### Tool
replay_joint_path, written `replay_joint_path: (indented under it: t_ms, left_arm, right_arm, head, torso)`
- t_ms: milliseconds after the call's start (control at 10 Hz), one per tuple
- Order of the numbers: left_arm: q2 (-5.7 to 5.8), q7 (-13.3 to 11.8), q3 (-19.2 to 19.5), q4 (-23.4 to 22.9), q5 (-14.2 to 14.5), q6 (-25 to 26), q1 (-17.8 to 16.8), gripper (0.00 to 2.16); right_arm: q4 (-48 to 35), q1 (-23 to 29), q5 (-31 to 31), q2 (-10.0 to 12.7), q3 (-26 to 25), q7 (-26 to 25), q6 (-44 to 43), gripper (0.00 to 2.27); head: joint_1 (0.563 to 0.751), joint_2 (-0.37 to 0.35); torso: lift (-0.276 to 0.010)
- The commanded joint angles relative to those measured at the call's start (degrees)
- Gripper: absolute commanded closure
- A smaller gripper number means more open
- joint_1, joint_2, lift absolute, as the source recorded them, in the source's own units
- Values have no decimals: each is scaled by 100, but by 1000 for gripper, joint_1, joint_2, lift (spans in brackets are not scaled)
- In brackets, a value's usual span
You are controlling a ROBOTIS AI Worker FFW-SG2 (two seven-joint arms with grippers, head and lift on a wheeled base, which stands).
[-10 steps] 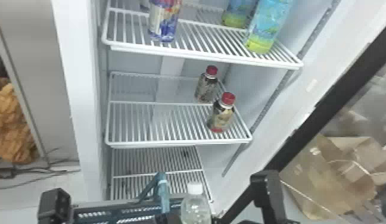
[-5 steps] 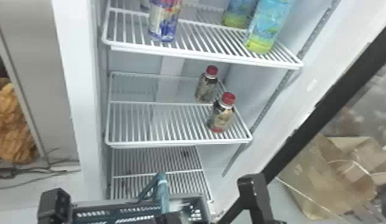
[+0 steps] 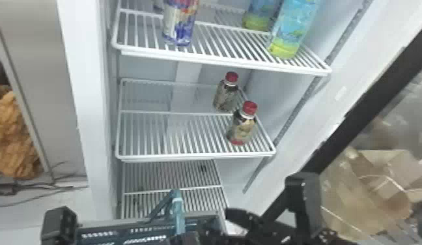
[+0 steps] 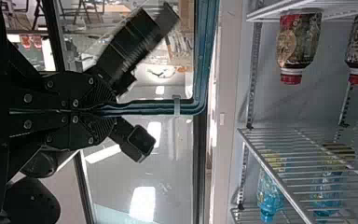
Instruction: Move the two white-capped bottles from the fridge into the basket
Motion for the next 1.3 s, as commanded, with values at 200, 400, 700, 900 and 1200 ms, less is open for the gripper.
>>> replay_joint_path:
  t_ms: [200,400,700,900,1200]
  left_arm:
    - [-4,0,11,0,11,0,0,1118]
    - [-4,0,11,0,11,0,14,1118]
    - [-4,0,11,0,11,0,14,1118]
    - [-4,0,11,0,11,0,14,1118]
    - [-4,0,0,0,11,0,0,1118]
  right_arm:
    - [47,307,30,63,-4,-195,-2266,478]
    - [384,420,-15,81,76,-274,-3911,469]
    - [680,617,-4,107,304,-740,-5331,470]
    - [1017,631,133,134,395,-871,-6034,470]
    - [1439,743,327,142,578,-1249,-6850,470]
  head:
    - [695,-350]
    - [695,-350]
    - [695,-350]
    - [695,-350]
    - [695,-350]
  torso:
    - [-260]
    - [-260]
    - [-260]
    - [-260]
    - [-260]
